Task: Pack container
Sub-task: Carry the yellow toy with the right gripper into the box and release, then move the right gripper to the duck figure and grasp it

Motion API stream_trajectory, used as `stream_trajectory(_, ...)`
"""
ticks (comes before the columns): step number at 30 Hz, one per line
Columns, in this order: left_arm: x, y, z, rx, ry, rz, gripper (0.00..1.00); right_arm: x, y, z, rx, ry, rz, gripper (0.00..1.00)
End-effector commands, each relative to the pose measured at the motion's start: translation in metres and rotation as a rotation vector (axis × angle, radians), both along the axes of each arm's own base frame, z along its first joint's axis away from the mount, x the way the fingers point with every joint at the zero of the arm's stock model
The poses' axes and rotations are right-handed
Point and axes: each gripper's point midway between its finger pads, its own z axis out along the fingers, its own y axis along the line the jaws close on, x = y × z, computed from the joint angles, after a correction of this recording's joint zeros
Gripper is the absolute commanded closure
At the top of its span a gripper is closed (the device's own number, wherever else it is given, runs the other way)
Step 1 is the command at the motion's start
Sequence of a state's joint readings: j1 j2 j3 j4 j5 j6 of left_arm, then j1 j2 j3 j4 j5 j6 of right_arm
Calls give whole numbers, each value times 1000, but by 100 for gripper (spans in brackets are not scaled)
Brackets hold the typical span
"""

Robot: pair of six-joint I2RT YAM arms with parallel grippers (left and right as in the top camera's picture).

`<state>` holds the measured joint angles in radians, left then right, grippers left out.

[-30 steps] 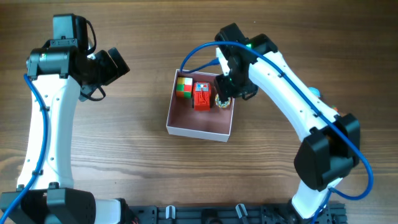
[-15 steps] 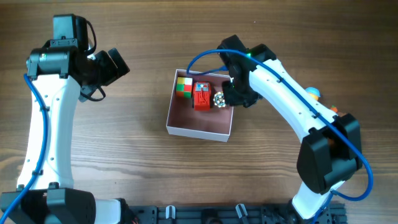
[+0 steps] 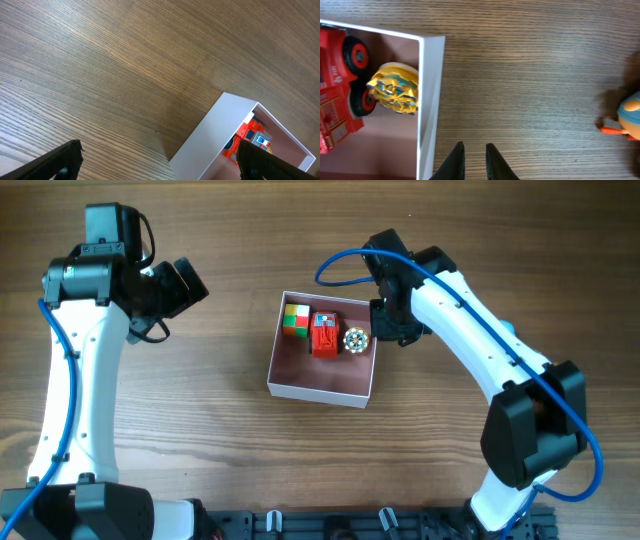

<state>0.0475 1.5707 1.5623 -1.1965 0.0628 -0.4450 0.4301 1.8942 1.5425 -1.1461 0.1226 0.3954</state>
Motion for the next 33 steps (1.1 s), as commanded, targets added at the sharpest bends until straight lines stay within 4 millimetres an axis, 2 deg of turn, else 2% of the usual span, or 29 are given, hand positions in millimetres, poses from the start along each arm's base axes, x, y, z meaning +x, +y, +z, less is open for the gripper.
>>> stream_trajectory(1,0,-1,2,-5,-8,-24,0,0,10,-13,39,31,20,86)
stream_trajectory(5,0,0,2,-4,-8,-25,0,15,23,-27,84,2,38,85)
stream_trajectory(11,0,-1,2,-5,-8,-24,0,42,42,-22,162,-105,99,85)
stream_trajectory(14,0,-1,2,-5,-8,-24,0,49,45,-20,172,-134,99,82)
stream_trajectory(17,0,-1,2,-5,-8,-24,0,53,33,-20,113,-153,84,81)
stream_trajectory(20,0,0,2,-4,-8,-25,0,53,7,-6,11,-173,26,75)
stream_trajectory(22,0,0,2,-4,-8,-25,0,50,-11,15,-9,-187,-4,66)
stream_trajectory(24,0,0,2,-4,-8,-25,0,44,-46,47,-21,-213,-77,62)
stream_trajectory(26,0,0,2,-4,-8,-25,0,35,-80,74,-16,-242,-160,42)
stream_trajectory(27,0,0,2,-4,-8,-25,0,31,-97,86,-15,-259,-201,21)
stream_trajectory(29,0,-1,2,-5,-8,-24,0,17,-136,114,-9,-304,-301,1)
stream_trajectory(31,0,-1,2,-5,-8,-24,0,5,-156,128,47,-316,-326,0)
stream_trajectory(33,0,-1,2,-4,-8,-25,0,-4,-166,126,86,-279,-330,0)
